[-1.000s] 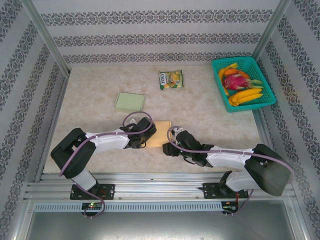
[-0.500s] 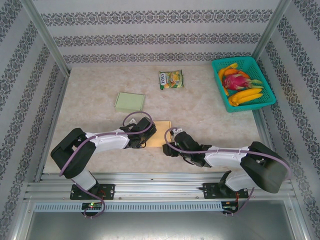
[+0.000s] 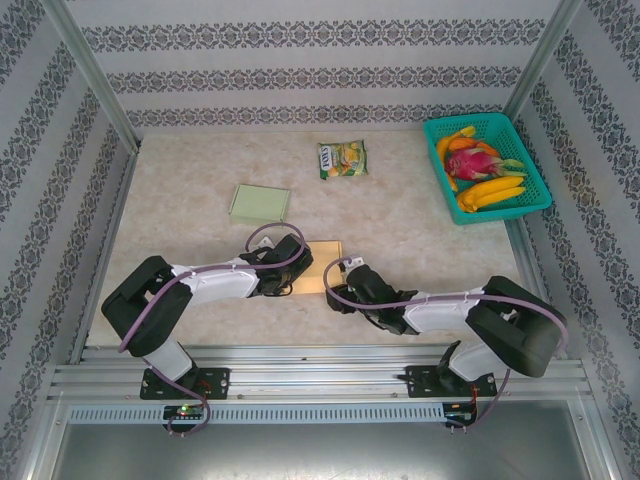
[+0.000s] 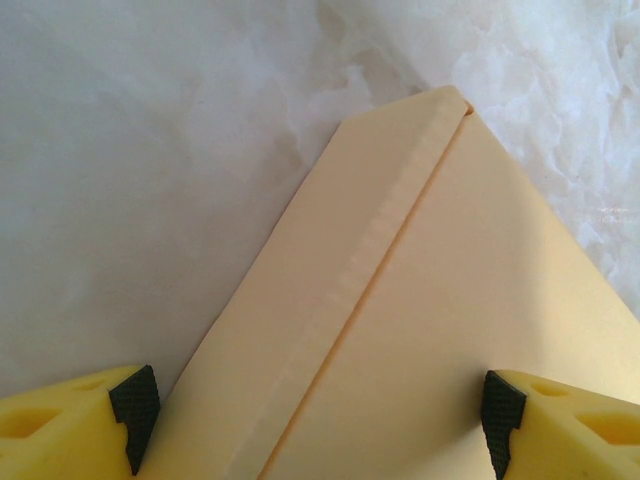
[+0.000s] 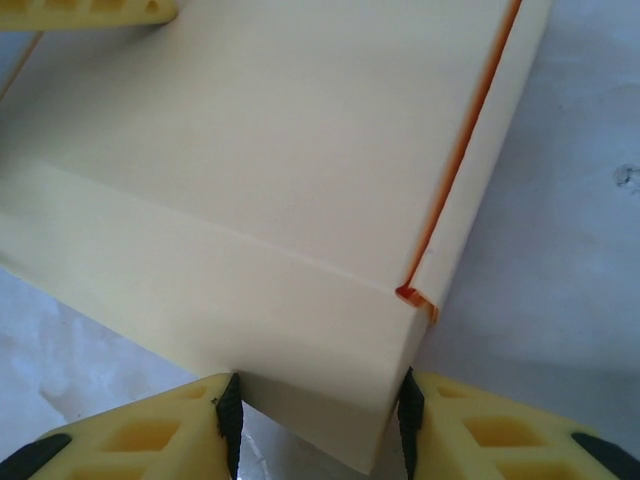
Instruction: Fold the paper box
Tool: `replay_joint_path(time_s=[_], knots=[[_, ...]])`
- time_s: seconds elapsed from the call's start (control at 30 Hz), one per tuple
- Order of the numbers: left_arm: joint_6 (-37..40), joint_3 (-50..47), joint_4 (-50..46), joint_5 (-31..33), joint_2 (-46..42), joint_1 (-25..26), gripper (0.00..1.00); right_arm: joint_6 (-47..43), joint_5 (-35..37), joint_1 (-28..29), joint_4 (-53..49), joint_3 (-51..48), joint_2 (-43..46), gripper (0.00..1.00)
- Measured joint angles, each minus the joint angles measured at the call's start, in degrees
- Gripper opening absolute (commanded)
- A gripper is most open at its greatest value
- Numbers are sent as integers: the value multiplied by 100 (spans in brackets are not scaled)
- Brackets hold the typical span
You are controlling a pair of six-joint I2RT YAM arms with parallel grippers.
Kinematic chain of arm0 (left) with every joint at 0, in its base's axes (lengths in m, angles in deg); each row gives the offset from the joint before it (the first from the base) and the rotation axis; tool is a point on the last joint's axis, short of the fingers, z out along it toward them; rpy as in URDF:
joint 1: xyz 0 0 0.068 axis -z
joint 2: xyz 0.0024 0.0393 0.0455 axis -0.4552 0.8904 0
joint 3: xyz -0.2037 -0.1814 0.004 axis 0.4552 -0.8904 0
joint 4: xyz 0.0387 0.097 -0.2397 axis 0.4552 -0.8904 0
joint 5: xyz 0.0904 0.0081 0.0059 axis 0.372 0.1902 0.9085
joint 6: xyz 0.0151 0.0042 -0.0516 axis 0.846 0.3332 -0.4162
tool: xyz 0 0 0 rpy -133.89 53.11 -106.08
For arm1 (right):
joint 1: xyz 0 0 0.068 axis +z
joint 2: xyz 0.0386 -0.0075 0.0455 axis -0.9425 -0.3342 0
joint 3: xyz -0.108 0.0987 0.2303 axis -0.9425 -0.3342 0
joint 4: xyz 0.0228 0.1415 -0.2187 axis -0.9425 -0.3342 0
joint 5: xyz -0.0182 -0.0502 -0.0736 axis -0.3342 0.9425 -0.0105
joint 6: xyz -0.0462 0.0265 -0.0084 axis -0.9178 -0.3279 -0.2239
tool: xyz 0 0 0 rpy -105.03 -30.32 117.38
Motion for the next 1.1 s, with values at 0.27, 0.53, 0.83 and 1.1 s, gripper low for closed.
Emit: replay_joint_path(time_s=[0.27, 0.53, 0.83, 1.1], knots=[[-4, 2, 28, 9, 35, 0, 84, -74, 420, 63, 426, -50, -337, 45], [-7, 13, 37, 28, 48, 0, 84, -291, 1049, 260, 944, -44, -787, 48], [-107, 55, 37, 162, 96, 17, 84, -461, 1834, 411, 1069, 367, -1360, 56], [-131, 79, 48, 249, 125, 31, 84, -474, 2212, 409, 979, 721, -1674, 60]])
